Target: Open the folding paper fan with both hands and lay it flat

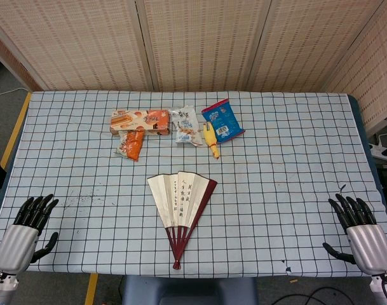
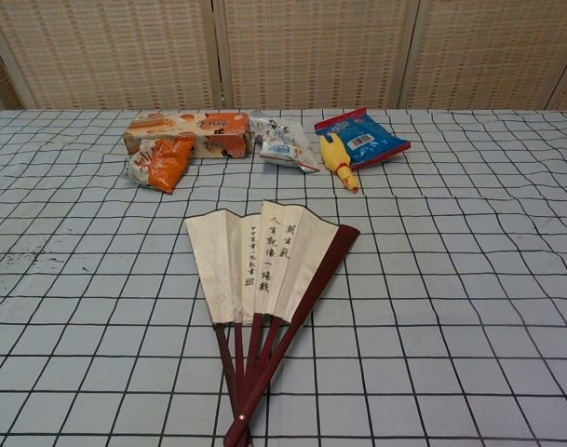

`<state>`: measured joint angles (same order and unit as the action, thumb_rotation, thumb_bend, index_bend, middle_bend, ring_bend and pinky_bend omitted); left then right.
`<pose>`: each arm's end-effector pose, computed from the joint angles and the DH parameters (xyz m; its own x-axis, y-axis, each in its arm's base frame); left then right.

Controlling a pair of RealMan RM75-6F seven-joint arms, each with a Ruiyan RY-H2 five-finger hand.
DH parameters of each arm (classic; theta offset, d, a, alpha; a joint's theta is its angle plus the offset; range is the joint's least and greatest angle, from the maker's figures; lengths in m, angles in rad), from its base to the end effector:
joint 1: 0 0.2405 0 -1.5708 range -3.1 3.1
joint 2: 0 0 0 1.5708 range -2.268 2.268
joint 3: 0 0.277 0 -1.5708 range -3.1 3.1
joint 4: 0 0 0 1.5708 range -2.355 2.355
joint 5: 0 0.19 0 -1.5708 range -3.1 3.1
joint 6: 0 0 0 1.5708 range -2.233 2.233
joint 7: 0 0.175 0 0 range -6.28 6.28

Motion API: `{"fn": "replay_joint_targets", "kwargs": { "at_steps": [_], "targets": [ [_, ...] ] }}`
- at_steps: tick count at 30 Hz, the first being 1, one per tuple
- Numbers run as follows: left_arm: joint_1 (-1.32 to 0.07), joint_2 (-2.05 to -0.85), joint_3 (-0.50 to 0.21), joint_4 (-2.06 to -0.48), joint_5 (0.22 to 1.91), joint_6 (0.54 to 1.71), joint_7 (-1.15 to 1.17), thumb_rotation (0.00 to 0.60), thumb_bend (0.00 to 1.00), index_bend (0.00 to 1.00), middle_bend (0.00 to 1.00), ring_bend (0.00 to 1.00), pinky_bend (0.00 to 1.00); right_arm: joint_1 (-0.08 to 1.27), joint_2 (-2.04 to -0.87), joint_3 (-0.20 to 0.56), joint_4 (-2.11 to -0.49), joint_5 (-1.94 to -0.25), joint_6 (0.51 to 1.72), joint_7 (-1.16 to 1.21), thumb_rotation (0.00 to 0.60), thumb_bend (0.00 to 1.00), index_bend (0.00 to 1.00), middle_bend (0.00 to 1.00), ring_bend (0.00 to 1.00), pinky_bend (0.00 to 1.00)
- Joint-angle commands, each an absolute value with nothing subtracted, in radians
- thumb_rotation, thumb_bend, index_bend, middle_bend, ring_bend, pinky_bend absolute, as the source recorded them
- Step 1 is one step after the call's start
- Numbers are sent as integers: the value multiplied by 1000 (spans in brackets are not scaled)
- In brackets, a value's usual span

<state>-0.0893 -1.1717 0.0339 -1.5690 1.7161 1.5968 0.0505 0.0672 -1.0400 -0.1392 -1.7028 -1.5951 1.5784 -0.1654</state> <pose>-0.2904 0.1934 0.1622 0.4307 -0.0377 0.9017 0.8757 -0.2240 -0.4277 -0.3090 -0.1685 0.1858 0.5378 -0.0914 0.8381 -0.8428 -0.0839 0.5316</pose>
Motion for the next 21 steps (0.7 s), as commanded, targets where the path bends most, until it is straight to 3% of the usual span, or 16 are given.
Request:
{"fn": "replay_joint_targets", "kwargs": {
  "at_steps": [1, 7, 12, 14, 21],
  "targets": [
    [-97, -1172, 31, -1574, 1714, 1587, 40, 600, 413, 0, 0, 0, 61, 70, -1054, -130, -1695, -1611, 1570, -161, 473, 130, 0, 0, 0, 0],
    [-103, -1177, 34, -1583, 1722, 1578, 34, 600, 412, 0, 0, 0, 62, 190, -1169, -80, -1648, -1722, 1440, -214, 495, 134, 8, 0, 0, 0],
    [-111, -1168, 35, -1588, 1716, 1563, 5, 600, 412, 0, 0, 0, 66, 347, -1334, -12, -1604, -1734, 1227, -291, 591, 134, 134, 0, 0, 0],
    [-116, -1163, 35, -1592, 1705, 1547, -9, 600, 412, 0, 0, 0, 73, 398, -1416, 13, -1569, -1727, 1162, -311, 600, 133, 187, 0, 0, 0],
    [-118, -1159, 33, -1581, 1685, 1531, -22, 600, 413, 0, 0, 0, 80, 498, -1686, 53, -1330, -1754, 1124, -297, 600, 132, 364, 0, 0, 0]
  ]
}}
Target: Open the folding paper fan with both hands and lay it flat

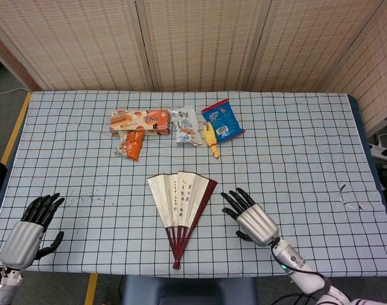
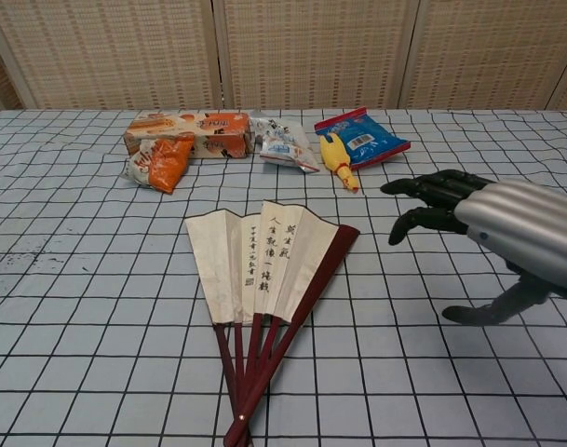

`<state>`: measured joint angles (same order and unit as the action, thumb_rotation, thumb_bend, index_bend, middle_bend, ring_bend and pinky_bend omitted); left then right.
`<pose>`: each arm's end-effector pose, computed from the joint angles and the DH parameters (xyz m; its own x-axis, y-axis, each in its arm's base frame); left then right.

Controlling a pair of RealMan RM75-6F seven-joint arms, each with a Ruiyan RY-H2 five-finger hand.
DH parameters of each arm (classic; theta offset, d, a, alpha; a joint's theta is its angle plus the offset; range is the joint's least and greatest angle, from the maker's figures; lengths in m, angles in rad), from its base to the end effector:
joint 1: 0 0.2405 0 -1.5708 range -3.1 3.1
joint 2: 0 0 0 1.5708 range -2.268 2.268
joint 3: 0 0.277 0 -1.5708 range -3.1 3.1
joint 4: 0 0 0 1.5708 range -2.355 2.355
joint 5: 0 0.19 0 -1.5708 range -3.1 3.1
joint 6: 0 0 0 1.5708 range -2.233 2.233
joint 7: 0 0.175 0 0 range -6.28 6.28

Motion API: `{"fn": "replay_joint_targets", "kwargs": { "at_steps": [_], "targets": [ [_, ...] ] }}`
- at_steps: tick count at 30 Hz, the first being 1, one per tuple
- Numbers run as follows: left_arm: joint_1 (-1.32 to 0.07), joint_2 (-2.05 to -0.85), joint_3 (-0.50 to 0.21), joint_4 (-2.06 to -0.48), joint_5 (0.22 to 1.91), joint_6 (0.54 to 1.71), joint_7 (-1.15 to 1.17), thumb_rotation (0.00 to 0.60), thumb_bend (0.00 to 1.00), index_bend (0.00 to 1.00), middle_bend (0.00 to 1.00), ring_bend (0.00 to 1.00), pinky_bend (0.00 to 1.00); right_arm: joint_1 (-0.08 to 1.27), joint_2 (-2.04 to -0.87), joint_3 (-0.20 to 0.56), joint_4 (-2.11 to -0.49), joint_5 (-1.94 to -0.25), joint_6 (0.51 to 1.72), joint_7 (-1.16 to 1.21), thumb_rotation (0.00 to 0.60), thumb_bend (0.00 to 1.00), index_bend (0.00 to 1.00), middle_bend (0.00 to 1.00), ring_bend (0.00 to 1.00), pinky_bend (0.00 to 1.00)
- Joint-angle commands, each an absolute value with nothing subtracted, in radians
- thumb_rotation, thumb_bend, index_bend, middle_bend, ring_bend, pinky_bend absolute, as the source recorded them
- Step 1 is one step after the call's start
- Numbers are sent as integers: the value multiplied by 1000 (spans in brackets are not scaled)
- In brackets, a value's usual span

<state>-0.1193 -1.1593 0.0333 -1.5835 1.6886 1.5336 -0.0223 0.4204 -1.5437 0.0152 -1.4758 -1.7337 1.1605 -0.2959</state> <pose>-0.2914 0.2032 0.1570 0.3768 0.0281 0.9259 0.9049 -0.2247 -0.3615 -0.1918 -0.2635 -0.0106 0.5436 -0.1036 0.8329 -0.7004 -0.6028 0.3821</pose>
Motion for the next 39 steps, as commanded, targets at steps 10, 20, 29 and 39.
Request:
{"fn": "replay_joint_targets", "kwargs": {
  "at_steps": [10, 20, 29, 39],
  "targets": [
    [-115, -1154, 37, -1578, 1677, 1525, -15, 600, 411, 0, 0, 0, 80, 564, -1971, 76, -971, -1743, 1147, -217, 600, 132, 418, 0, 0, 0],
    [-111, -1160, 41, -1572, 1671, 1520, 4, 600, 413, 0, 0, 0, 80, 613, -2167, 75, -705, -1728, 1198, -93, 600, 135, 462, 0, 0, 0],
    [-108, -1157, 36, -1566, 1654, 1516, 0, 600, 415, 0, 0, 0, 80, 655, -2253, 72, -588, -1725, 1247, -32, 600, 279, 603, 58, 0, 0],
    [-112, -1158, 29, -1565, 1651, 1514, 0, 600, 427, 0, 0, 0, 80, 712, -2198, 99, -674, -1732, 1330, -43, 600, 711, 795, 172, 0, 0]
  ]
}}
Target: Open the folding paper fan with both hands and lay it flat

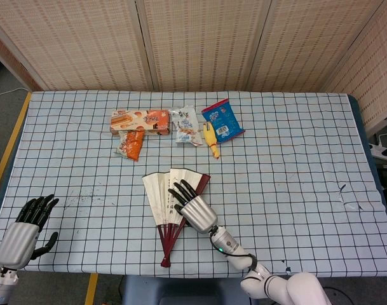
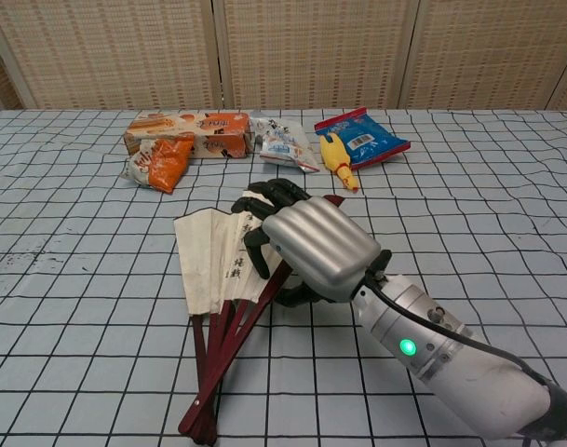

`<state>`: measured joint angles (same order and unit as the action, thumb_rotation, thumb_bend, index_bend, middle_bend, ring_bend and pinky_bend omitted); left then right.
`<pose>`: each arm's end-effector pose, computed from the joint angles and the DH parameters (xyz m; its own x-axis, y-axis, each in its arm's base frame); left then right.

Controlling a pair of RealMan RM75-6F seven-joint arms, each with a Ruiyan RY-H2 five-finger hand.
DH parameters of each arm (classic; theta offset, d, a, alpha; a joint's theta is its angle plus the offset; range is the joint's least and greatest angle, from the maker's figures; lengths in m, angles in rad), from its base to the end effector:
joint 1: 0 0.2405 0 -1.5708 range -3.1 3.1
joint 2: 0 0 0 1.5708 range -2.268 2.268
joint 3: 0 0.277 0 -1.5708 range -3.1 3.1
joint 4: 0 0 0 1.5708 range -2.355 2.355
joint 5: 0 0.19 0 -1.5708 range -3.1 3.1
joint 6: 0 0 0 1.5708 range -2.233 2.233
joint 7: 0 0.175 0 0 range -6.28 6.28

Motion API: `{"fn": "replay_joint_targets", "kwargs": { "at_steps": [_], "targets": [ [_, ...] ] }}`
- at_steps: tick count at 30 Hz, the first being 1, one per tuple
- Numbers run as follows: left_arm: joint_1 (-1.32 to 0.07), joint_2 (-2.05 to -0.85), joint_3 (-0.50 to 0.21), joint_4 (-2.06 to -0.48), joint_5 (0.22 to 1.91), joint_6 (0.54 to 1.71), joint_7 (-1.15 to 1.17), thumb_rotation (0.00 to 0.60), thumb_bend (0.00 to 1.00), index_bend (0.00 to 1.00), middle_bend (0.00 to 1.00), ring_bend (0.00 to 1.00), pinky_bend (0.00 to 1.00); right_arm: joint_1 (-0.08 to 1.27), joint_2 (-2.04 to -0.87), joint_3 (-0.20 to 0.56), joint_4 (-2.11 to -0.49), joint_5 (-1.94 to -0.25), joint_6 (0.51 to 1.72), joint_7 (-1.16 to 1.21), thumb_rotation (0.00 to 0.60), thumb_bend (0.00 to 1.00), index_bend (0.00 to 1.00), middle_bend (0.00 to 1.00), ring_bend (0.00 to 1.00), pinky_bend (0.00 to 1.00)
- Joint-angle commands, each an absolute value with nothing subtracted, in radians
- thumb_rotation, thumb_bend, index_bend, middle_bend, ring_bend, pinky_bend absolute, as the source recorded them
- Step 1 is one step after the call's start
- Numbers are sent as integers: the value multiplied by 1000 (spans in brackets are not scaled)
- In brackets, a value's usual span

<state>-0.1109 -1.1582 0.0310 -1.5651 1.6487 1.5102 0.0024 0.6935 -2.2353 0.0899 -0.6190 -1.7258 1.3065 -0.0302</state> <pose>-0.3044 0.2028 0.1579 0.4186 0.0451 0.9071 0.8967 -0.1785 -0.4049 -0.0919 -0.3110 -0.1515 0.3846 0.0503 0.9217 -0.6703 -0.6713 0.3163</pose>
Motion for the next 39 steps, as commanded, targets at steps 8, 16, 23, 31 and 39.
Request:
{"fn": "replay_joint_targets", "kwargs": {
  "at_steps": [8, 16, 23, 31, 39],
  "targets": [
    [-140, -1216, 10, -1510, 1673, 1532, -221, 600, 507, 235, 0, 0, 88, 750, -2010, 150, -1054, -1721, 1319, -178, 600, 753, 831, 193, 0, 0],
    [-246, -1308, 25, -1373, 1651, 1350, -577, 600, 532, 240, 0, 0, 44, 765, -1871, 234, -1425, -1633, 1235, -335, 600, 753, 831, 195, 0, 0],
    [-303, -1397, 79, -1380, 1735, 1304, -658, 600, 481, 40, 0, 0, 20, 786, -1860, 308, -1569, -1533, 1191, -453, 600, 753, 831, 195, 0, 0],
    [-309, -1513, 35, -1504, 1731, 1402, -770, 600, 452, 0, 0, 0, 34, 807, -1918, 356, -1601, -1410, 1173, -503, 600, 753, 831, 195, 0, 0],
    [-309, -1612, -24, -1528, 1592, 1358, -677, 600, 454, 70, 0, 0, 35, 837, -1963, 372, -1591, -1362, 1174, -533, 600, 754, 831, 195, 0, 0]
  ]
}}
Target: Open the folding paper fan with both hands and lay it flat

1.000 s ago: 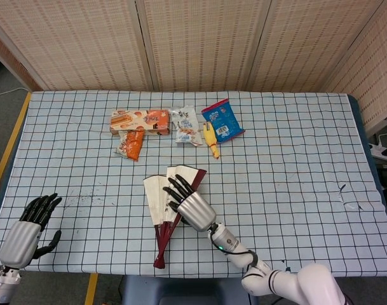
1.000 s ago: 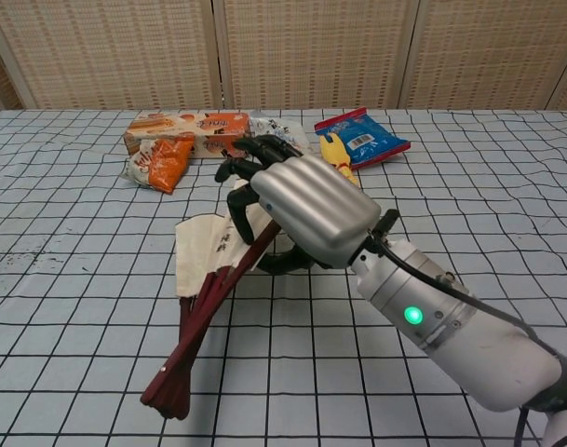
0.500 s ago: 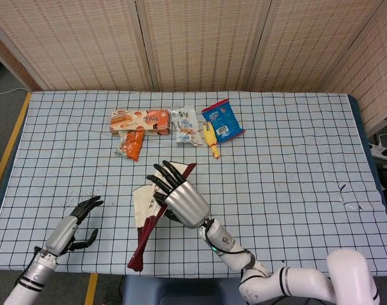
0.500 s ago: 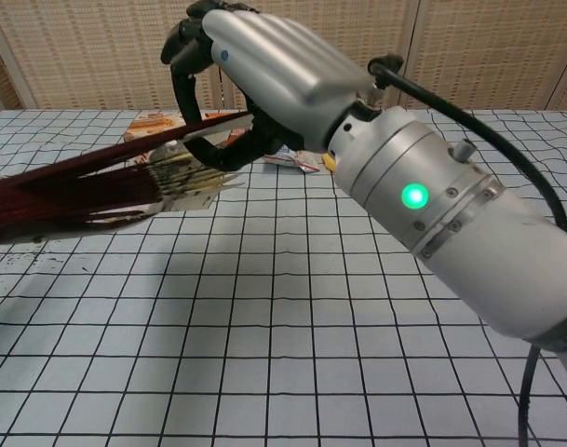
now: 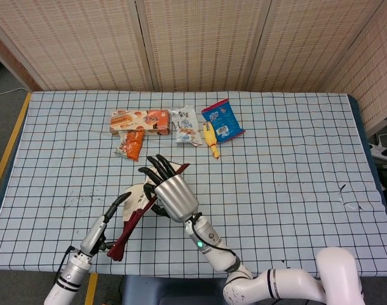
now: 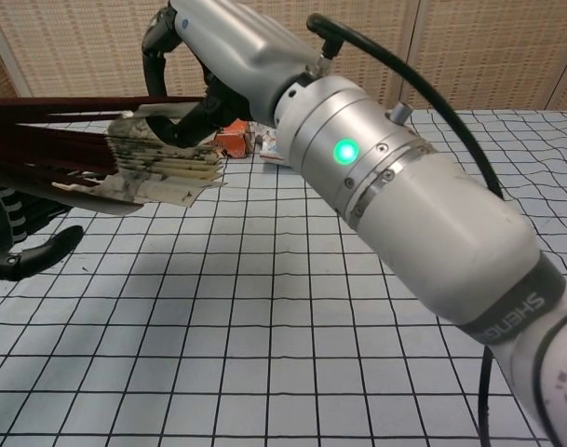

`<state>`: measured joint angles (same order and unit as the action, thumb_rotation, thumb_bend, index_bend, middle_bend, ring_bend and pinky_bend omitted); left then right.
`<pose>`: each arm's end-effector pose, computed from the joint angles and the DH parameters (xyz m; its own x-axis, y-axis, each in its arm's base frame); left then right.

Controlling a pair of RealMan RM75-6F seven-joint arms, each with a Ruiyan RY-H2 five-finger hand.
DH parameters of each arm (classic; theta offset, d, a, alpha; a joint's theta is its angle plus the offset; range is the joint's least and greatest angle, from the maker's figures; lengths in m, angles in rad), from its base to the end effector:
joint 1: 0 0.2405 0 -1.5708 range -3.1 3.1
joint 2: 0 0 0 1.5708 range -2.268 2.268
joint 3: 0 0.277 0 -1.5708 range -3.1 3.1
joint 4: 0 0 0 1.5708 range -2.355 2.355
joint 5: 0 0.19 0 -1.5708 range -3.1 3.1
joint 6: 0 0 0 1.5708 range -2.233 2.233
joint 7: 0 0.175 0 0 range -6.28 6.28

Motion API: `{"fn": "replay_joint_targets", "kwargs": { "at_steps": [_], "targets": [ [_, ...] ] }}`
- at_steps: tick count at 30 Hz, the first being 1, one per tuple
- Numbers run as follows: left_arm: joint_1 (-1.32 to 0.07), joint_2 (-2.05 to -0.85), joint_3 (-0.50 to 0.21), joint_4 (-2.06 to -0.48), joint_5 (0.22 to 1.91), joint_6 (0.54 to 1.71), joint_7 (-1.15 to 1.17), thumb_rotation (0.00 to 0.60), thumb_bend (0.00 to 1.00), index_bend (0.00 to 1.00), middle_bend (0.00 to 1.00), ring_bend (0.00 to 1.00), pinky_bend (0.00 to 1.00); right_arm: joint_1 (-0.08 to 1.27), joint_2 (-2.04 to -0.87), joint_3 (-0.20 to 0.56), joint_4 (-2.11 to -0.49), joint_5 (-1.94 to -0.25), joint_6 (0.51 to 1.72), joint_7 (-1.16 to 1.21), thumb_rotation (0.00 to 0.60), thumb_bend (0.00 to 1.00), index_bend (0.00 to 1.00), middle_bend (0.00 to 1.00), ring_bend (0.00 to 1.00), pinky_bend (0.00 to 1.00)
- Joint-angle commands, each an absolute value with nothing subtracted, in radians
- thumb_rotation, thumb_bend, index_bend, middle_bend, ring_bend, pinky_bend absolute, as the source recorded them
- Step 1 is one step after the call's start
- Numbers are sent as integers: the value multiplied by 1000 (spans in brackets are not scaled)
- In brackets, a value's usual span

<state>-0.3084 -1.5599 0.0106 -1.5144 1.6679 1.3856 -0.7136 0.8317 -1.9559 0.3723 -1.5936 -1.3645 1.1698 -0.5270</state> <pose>-0.2111 0.2444 0.0189 -0.4951 0.3784 0.7821 0.7837 -0.1940 0.5900 0.0349 -0.3197 -0.0442 0.1049 -0.0492 0.9933 -0.7741 -0.6311 0.0505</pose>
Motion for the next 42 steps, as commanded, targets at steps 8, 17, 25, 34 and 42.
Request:
{"fn": "replay_joint_targets", "kwargs": {
  "at_steps": [8, 17, 25, 34, 42],
  "targets": [
    [-266, -1739, -82, -1486, 1490, 1413, -641, 600, 491, 520, 0, 0, 64, 846, -1973, 374, -1583, -1344, 1182, -522, 600, 753, 825, 195, 0, 0],
    [-248, -1789, -116, -1460, 1484, 1471, -629, 600, 603, 796, 82, 0, 69, 845, -1953, 370, -1589, -1340, 1193, -507, 600, 753, 823, 195, 0, 0],
    [-251, -1810, -158, -1361, 1500, 1527, -545, 600, 637, 836, 172, 0, 72, 815, -1873, 353, -1675, -1381, 1230, -499, 600, 753, 823, 195, 0, 0],
    [-291, -1878, -169, -977, 1591, 1635, -473, 600, 634, 737, 190, 0, 65, 690, -1690, 204, -1745, -1566, 1347, -391, 600, 755, 805, 195, 0, 0],
    [-287, -1923, -128, -725, 1615, 1672, -464, 600, 575, 479, 152, 0, 46, 606, -1666, 124, -1682, -1593, 1408, -255, 600, 755, 759, 195, 0, 0]
  ]
}}
